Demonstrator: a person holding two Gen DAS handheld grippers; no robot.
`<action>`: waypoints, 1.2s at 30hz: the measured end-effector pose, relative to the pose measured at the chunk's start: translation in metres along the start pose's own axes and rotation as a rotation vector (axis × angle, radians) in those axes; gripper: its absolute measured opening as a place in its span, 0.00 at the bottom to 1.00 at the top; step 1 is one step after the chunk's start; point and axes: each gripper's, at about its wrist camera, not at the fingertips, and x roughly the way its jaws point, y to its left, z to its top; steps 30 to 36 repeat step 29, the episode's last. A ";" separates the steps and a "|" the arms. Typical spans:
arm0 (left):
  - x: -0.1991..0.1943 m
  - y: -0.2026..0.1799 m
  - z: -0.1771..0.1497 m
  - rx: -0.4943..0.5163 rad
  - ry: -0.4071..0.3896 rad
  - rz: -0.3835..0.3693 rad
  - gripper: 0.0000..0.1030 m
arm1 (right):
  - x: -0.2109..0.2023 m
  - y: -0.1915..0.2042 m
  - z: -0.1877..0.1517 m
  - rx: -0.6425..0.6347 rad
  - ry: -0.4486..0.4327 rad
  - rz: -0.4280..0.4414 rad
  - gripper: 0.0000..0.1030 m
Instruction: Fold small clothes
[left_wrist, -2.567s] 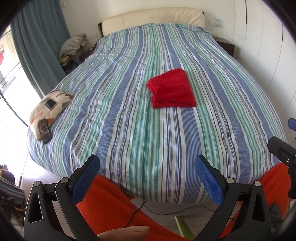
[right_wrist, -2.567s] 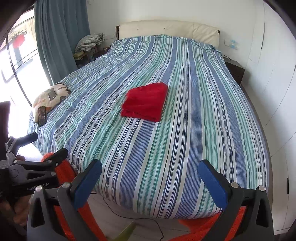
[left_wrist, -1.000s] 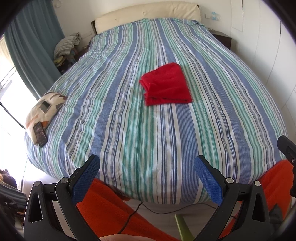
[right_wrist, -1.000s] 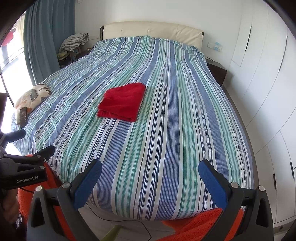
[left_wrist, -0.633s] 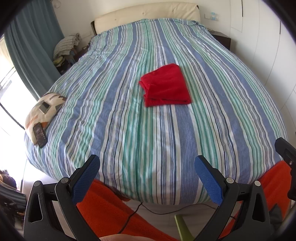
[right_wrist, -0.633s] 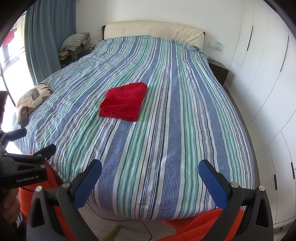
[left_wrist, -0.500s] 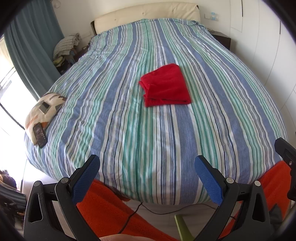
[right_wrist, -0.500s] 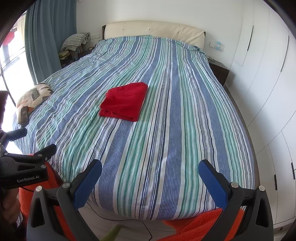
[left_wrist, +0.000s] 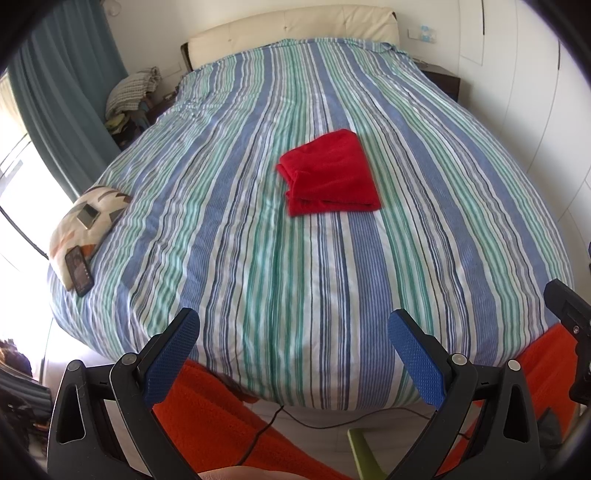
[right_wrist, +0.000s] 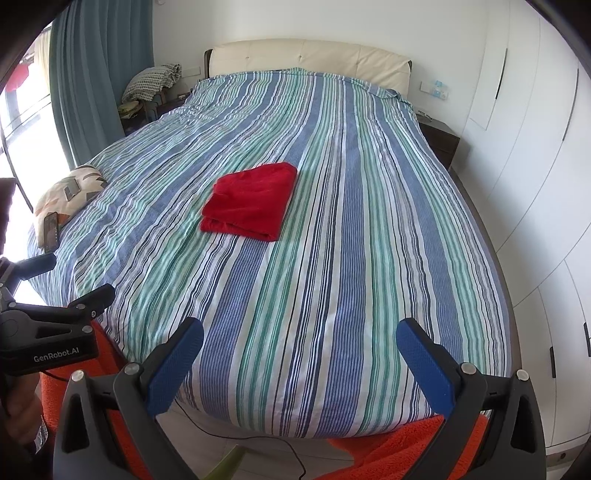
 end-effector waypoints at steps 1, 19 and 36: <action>0.000 0.000 0.000 0.000 0.000 0.000 0.99 | 0.000 0.000 0.000 0.000 0.001 0.001 1.00; 0.001 -0.004 0.002 0.014 -0.005 0.006 0.99 | 0.001 0.001 -0.002 0.001 0.010 0.006 1.00; -0.006 -0.003 -0.001 0.026 -0.044 0.013 0.99 | 0.002 0.001 -0.005 0.007 0.007 0.006 1.00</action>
